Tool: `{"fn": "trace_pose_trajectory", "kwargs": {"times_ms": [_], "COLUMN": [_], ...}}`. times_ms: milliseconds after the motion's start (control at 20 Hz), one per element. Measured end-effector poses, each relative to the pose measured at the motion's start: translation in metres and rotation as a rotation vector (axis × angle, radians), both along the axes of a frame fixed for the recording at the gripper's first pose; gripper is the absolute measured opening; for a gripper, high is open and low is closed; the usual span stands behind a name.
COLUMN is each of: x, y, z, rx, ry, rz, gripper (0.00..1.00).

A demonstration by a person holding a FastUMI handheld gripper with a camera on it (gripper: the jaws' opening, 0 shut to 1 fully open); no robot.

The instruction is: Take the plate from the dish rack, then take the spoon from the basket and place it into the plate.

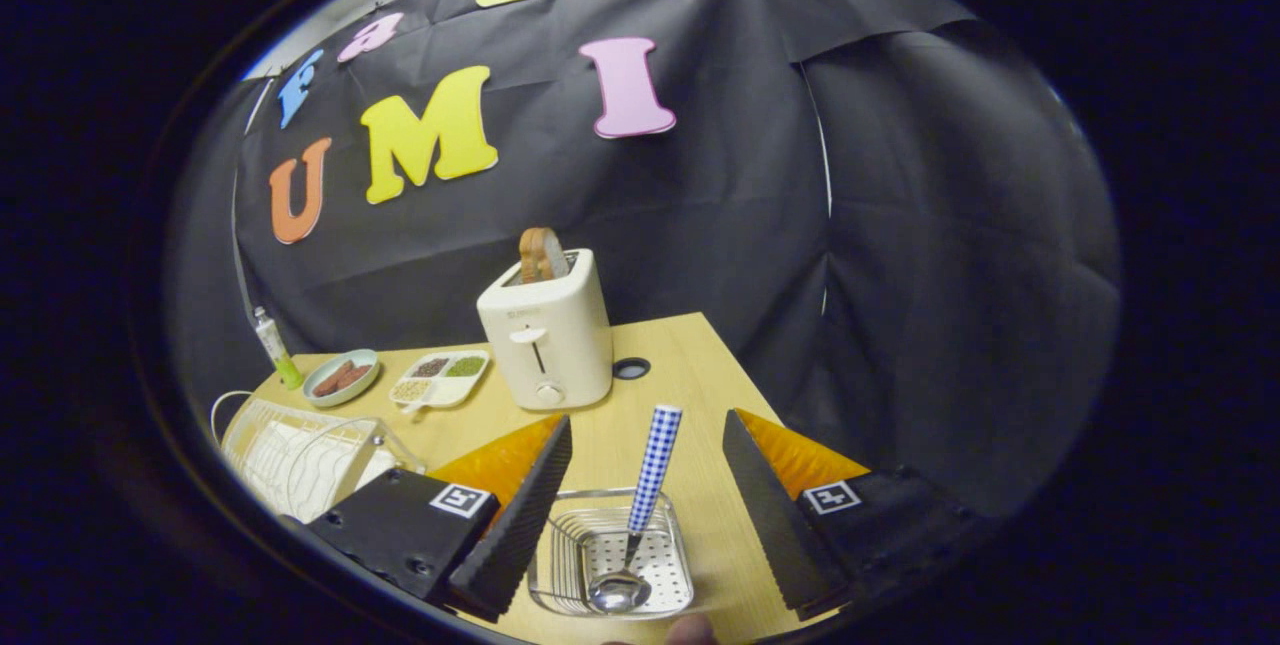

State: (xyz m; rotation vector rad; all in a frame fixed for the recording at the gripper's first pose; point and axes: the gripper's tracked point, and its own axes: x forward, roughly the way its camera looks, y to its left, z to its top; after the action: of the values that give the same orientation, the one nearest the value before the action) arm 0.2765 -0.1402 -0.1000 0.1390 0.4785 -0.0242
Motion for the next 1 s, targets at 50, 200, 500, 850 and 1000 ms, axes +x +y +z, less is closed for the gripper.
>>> {"fn": "trace_pose_trajectory", "kwargs": {"times_ms": [50, 200, 500, 850, 1000], "x": [0.006, 0.011, 0.008, -0.020, -0.031], "y": [0.000, 0.000, 0.002, 0.001, -0.010], "z": [-0.004, -0.014, -0.011, 0.033, 0.067], "rx": [0.018, 0.079, 0.133, 0.161, 0.106], "ry": [0.013, 0.061, 0.047, -0.074, -0.189], "rz": [0.003, 0.006, -0.001, -0.052, -0.092], "gripper": [0.95, 0.81, 0.31, 0.12, 0.09]}}
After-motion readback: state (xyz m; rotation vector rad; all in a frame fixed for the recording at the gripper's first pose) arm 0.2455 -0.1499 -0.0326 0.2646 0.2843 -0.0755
